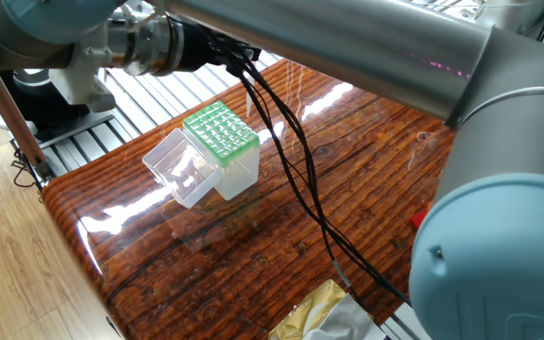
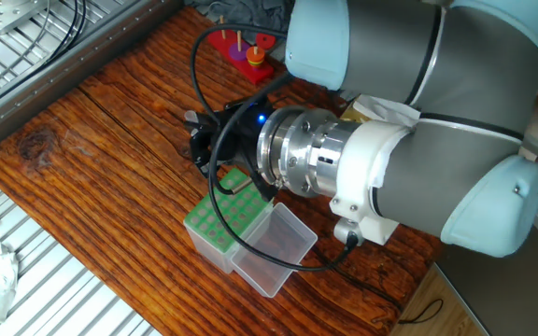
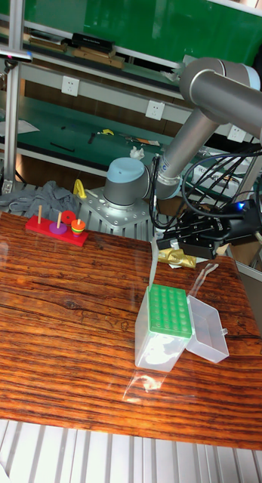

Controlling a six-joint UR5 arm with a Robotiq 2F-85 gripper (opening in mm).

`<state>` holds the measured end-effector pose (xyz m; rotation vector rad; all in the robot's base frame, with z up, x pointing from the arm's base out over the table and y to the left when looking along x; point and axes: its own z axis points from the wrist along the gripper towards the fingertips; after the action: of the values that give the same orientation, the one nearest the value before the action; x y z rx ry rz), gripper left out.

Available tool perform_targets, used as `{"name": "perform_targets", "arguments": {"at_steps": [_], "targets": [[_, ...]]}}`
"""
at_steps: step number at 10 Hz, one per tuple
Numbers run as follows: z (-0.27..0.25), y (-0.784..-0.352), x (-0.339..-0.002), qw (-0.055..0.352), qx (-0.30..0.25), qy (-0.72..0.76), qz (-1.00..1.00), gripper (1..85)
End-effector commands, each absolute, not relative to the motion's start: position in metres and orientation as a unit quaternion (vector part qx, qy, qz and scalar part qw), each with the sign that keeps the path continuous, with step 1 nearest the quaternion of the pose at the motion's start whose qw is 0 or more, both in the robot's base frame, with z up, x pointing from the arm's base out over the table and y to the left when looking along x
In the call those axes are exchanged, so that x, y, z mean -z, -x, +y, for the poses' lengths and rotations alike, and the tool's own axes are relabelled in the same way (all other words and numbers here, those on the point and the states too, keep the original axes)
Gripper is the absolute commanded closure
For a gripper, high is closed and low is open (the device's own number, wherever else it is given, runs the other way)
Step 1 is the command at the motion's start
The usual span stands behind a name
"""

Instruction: Insert a large pipette tip into the holder for large pipette tips

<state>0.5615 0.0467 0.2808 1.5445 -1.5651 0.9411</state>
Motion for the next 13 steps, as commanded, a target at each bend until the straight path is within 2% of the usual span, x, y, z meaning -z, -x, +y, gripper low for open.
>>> {"name": "perform_targets", "arguments": {"at_steps": [1,7,13], "targets": [[0.053,-0.555,-0.277,0.366,-0.353,-0.600,-0.617,84.7],[0.070,-0.544,-0.274,0.367,-0.354,-0.589,-0.627,84.7],[0.065,-0.546,-0.269,0.366,-0.355,-0.589,-0.628,84.7]]}}
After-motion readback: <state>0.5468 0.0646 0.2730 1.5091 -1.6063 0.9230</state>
